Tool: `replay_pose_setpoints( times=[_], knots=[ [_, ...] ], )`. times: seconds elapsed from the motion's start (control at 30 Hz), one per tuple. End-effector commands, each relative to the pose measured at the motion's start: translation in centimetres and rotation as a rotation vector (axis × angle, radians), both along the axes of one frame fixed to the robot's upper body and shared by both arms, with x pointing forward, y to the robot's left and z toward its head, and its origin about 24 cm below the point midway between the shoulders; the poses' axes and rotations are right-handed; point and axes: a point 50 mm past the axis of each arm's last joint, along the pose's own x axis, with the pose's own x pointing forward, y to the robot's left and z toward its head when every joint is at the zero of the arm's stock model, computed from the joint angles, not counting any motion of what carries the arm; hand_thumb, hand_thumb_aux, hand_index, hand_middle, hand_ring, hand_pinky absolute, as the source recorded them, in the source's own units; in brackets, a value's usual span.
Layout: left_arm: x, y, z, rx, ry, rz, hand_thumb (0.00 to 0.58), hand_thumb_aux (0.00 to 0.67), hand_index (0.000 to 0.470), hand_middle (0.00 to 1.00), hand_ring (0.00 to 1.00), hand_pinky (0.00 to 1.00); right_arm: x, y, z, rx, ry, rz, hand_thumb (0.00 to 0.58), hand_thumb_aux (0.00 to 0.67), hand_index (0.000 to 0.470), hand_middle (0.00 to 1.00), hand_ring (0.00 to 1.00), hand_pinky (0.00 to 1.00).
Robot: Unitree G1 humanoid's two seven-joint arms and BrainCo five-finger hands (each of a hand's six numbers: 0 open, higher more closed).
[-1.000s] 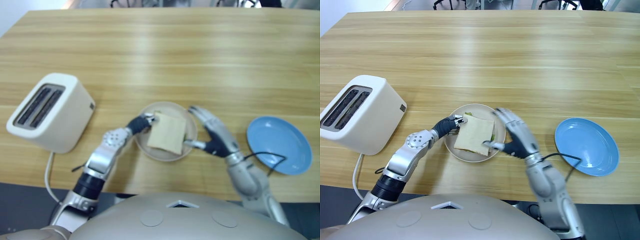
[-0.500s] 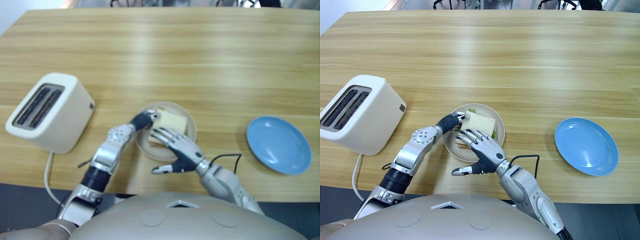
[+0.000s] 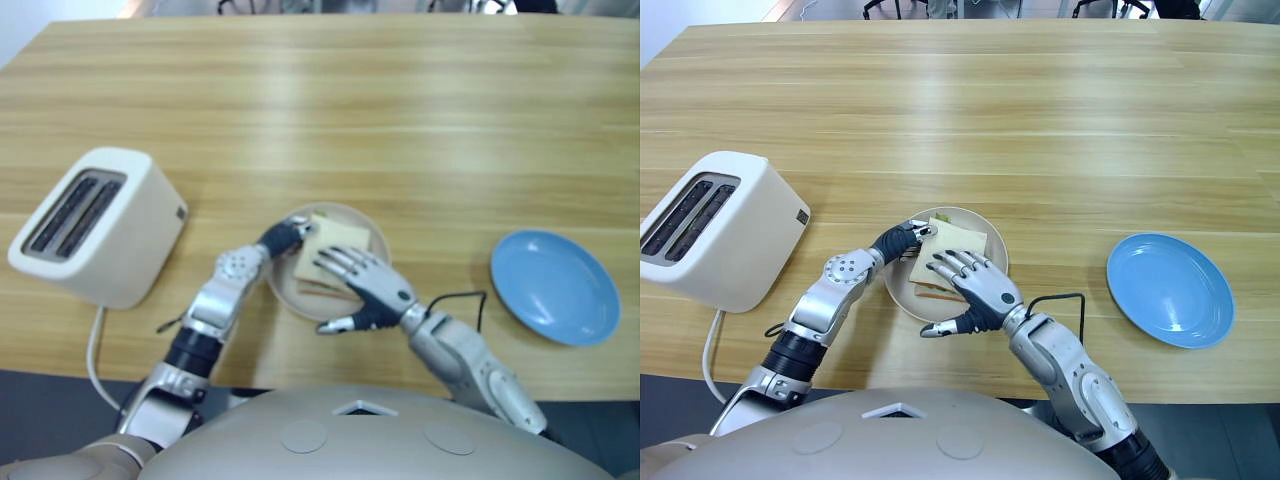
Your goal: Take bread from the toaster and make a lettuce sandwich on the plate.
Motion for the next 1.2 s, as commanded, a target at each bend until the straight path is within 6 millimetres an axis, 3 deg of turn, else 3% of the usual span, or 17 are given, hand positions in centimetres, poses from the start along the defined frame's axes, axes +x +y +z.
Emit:
replay_pose_setpoints(
  times=[0.03,0.3,0.53,0.57,0.6,0.63,0.67,0.7,0.73,0.8,0.93,1.03,1.1,1.2],
  knots=[
    [-0.6,0.2,-1.0,0.041,0.028,-0.008,0.580,0.670,0.460,1.00,1.00,1.00,1.1,-0.4,-0.1,-0.051,-0.016,0.005,0.000,0.000,0.000,0.00,0.00,0.00],
    [-0.9,0.1,-1.1,0.056,0.024,-0.023,0.580,0.670,0.460,1.00,1.00,1.00,1.7,0.2,-2.0,-0.191,0.059,0.127,0.000,0.000,0.000,0.00,0.00,0.00],
    [-0.3,0.2,-0.6,0.116,-0.040,-0.034,0.580,0.670,0.460,1.00,1.00,1.00,-0.1,-0.2,-3.3,-0.313,0.200,0.208,0.000,0.000,0.000,0.00,0.00,0.00],
    [-0.2,0.3,-0.5,0.128,-0.053,-0.033,0.578,0.628,0.431,1.00,1.00,1.00,-0.5,-0.2,-3.3,-0.321,0.211,0.214,0.000,0.000,0.000,0.00,0.00,0.00],
    [0.0,0.3,-0.4,0.138,-0.067,-0.032,0.578,0.628,0.431,1.00,1.00,1.00,-0.7,-0.2,-3.3,-0.328,0.219,0.218,0.000,0.000,0.000,0.00,0.00,0.00],
    [0.1,0.4,-0.1,0.157,-0.092,-0.027,0.547,0.510,0.350,1.00,1.00,1.00,-0.9,-0.2,-3.4,-0.340,0.225,0.223,0.000,0.000,0.000,0.00,0.00,0.00],
    [0.3,0.5,0.2,0.171,-0.118,-0.021,0.503,0.426,0.292,0.94,0.94,0.94,-1.1,-0.3,-3.4,-0.347,0.228,0.226,0.000,0.000,0.000,0.00,0.00,0.00],
    [0.5,0.6,0.5,0.185,-0.144,-0.018,0.000,0.000,0.000,0.00,0.00,0.00,-1.2,-0.3,-3.4,-0.350,0.229,0.227,0.000,0.000,0.000,0.00,0.00,0.00],
    [0.6,0.6,0.7,0.195,-0.161,-0.017,0.000,0.000,0.000,0.00,0.00,0.00,-1.2,-0.4,-3.3,-0.351,0.229,0.227,0.000,0.000,0.000,0.00,0.00,0.00],
    [1.4,1.5,3.1,0.247,-0.301,0.005,0.000,0.000,0.000,0.00,0.00,0.00,-1.3,-0.5,-3.5,-0.370,0.230,0.230,0.000,0.000,0.000,0.00,0.00,0.00],
    [2.7,5.6,10.3,0.459,-0.665,0.085,0.000,0.000,0.000,0.00,0.00,0.00,-1.2,-0.7,-3.7,-0.394,0.214,0.234,0.000,0.000,0.000,0.00,0.00,0.00],
    [2.7,8.8,14.7,0.569,-0.814,0.132,0.000,0.000,0.000,0.00,0.00,0.00,-1.0,-0.9,-3.5,-0.391,0.191,0.222,0.000,0.000,0.000,0.00,0.00,0.00],
    [2.1,9.7,15.9,0.603,-0.850,0.110,0.000,0.000,0.000,0.00,0.00,0.00,-0.6,-0.9,-3.0,-0.355,0.159,0.197,0.000,0.000,0.000,0.00,0.00,0.00],
    [1.1,10.3,15.7,0.586,-0.811,0.084,0.000,0.000,0.000,0.00,0.00,0.00,0.3,-0.9,-1.1,-0.239,0.075,0.141,0.000,0.000,0.000,0.00,0.00,0.00]
  ],
)
